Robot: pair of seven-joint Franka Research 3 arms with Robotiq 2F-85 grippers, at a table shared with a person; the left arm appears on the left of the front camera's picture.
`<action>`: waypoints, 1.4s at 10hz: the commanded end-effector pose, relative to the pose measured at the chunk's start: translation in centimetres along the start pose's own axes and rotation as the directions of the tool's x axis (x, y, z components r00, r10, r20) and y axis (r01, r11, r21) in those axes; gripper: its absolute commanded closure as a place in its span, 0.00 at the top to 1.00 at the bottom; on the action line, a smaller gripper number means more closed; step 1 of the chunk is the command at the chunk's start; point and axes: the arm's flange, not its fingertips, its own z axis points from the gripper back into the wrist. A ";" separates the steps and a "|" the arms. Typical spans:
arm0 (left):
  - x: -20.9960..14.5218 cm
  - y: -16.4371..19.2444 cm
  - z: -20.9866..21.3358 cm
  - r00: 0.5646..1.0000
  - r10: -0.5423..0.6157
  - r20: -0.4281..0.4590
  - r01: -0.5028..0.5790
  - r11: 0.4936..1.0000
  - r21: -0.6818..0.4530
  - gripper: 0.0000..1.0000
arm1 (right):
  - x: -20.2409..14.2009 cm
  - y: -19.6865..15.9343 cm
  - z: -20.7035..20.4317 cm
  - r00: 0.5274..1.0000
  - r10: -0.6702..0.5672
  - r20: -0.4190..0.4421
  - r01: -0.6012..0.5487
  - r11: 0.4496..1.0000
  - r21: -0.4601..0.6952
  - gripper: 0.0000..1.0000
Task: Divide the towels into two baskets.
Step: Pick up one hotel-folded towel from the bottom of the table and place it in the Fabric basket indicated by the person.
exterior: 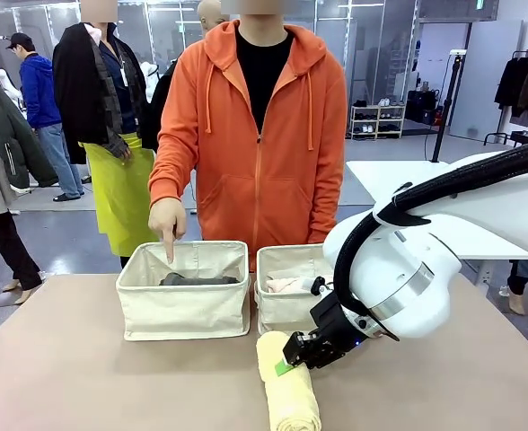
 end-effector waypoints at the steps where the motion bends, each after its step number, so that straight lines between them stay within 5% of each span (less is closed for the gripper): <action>1: 0.2 -0.3 0.4 1.000 0.009 -0.004 -0.009 1.000 -0.006 1.00 | -0.1 0.0 -0.2 1.000 -0.001 -0.003 0.001 1.000 -0.002 0.28; 3: 0.2 -0.3 0.4 1.000 0.009 -0.004 -0.009 1.000 -0.006 1.00 | 0.0 0.0 0.0 1.000 0.000 0.000 0.000 1.000 0.000 0.35; 8: 0.2 -0.3 0.4 1.000 0.009 -0.004 -0.009 1.000 -0.006 1.00 | 4.2 9.2 5.3 0.915 0.365 -0.174 -0.389 0.913 -0.127 0.35; 11: 0.2 -0.3 0.4 1.000 0.009 -0.004 -0.009 1.000 -0.006 1.00 | 9.0 16.8 5.1 0.682 0.665 -0.305 -0.730 0.646 -0.223 0.35; 14: 0.2 -0.3 0.4 1.000 0.009 -0.004 -0.009 1.000 -0.006 1.00 | 14.2 23.0 2.8 0.409 0.814 -0.411 -0.911 0.336 -0.241 0.35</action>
